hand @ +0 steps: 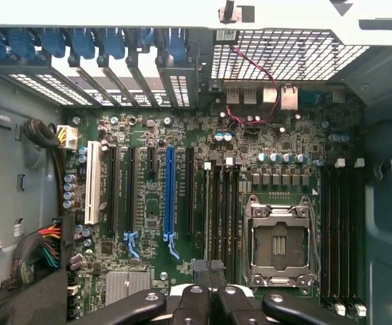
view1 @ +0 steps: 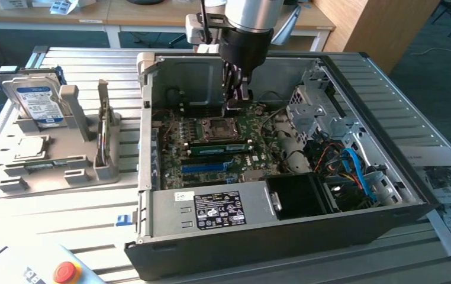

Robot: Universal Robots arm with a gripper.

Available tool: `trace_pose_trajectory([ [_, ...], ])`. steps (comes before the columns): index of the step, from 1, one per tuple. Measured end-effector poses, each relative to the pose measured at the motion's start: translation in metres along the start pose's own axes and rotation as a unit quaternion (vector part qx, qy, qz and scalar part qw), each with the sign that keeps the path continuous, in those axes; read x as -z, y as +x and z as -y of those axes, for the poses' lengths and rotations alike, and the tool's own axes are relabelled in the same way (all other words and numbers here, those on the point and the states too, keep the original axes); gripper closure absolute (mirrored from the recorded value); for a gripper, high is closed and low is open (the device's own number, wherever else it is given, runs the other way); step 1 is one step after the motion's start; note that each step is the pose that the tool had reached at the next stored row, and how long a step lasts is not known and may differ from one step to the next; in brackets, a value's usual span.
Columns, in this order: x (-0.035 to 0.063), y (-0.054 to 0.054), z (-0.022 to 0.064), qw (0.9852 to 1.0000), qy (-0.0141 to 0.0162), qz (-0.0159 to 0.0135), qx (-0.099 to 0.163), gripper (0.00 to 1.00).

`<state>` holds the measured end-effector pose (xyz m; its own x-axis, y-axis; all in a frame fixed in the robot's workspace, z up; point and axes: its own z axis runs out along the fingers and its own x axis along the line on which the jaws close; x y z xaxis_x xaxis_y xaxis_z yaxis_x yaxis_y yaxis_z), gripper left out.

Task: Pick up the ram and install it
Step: 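Press down the ram until it locks into place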

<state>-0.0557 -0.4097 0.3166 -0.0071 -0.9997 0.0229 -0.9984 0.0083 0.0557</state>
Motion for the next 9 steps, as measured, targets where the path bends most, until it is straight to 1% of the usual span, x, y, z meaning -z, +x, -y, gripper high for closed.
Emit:
trace_pose_trajectory([
  [9, 0.0000, 0.0000, 0.0000, 1.0000, 0.0001, 0.0001, -0.001, 0.89],
])
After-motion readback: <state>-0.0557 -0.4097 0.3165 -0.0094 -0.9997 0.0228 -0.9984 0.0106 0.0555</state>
